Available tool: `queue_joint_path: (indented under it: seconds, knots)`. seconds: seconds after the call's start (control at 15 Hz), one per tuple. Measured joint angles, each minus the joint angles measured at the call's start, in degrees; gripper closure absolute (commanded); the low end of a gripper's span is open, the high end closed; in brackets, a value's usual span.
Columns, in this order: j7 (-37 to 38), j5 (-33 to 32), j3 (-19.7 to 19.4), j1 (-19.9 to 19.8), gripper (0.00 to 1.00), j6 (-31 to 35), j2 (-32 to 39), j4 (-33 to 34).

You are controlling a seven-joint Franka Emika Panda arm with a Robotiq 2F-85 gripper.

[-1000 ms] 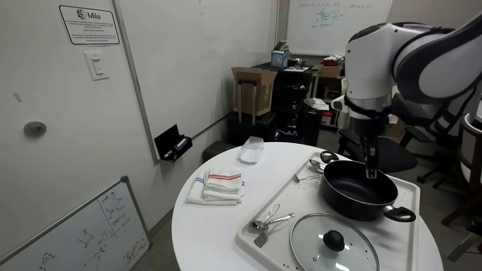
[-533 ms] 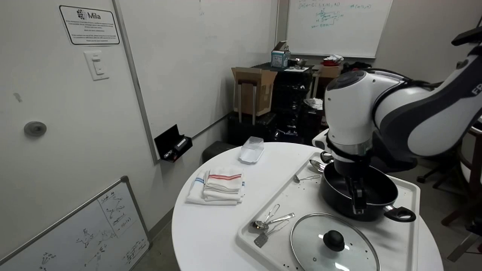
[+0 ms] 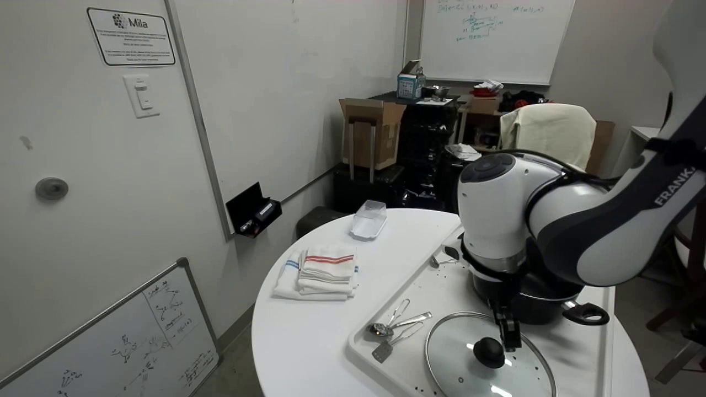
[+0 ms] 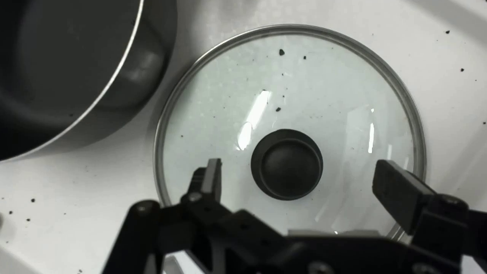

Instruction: Put the glass lid on the black pot.

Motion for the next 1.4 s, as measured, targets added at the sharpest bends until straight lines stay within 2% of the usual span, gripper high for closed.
queue_joint_path:
  seconds: [0.4,1.27,1.33,1.4]
  knots:
    - [-0.29,0.00,0.00,0.58,0.00,0.59,4.74,2.35]
    - [-0.48,0.00,-0.03,0.62,0.00,0.59,8.59,6.00]
    - [-0.48,0.00,-0.03,0.62,0.23,0.59,8.82,6.24]
    - [-0.48,0.00,-0.03,0.62,0.26,0.59,9.01,6.47]
